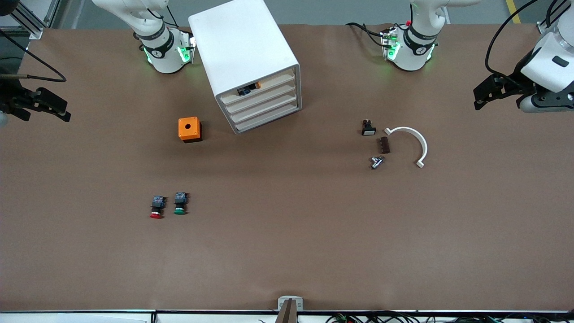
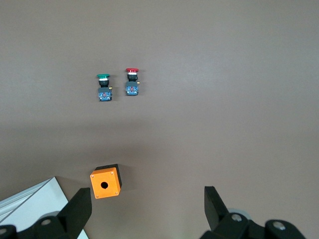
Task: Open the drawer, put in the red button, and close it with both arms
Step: 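Move the right gripper toward the red button while the left gripper advances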
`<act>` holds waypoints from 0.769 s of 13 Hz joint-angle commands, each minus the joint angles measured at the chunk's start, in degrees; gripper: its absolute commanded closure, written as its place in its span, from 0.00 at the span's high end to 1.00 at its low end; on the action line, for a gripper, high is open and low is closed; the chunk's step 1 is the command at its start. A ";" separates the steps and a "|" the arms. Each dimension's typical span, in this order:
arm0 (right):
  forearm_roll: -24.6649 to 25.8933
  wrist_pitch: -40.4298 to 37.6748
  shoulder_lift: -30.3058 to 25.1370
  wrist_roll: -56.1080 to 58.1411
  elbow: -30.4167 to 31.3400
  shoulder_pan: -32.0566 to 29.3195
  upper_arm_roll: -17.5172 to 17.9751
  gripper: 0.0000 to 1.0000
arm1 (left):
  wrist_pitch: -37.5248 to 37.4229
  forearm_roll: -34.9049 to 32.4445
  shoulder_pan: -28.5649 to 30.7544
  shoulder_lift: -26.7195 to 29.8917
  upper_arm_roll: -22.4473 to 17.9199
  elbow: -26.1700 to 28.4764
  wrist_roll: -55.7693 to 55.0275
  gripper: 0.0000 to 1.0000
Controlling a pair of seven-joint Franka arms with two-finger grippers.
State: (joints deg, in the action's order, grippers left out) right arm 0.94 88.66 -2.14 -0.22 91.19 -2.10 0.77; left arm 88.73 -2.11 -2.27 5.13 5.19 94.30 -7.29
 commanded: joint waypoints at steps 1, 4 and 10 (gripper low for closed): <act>-0.42 -0.59 -0.23 -0.48 -0.40 -0.62 0.47 1.00 | -1.11 0.44 0.34 -0.73 0.00 -1.58 1.05 1.00; -0.42 -0.51 0.12 -0.48 -0.23 -0.80 0.47 1.00 | -1.11 0.44 0.43 -2.83 0.00 -3.41 0.97 1.00; -0.59 4.94 4.86 -0.31 -0.40 -0.62 0.73 1.00 | 1.34 0.79 -0.27 -12.67 0.09 -5.01 -1.05 1.00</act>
State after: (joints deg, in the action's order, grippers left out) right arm 0.92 92.99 0.83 -0.22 91.35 -2.11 0.84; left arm 89.29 -2.11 -2.31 -3.43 5.18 91.55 -7.41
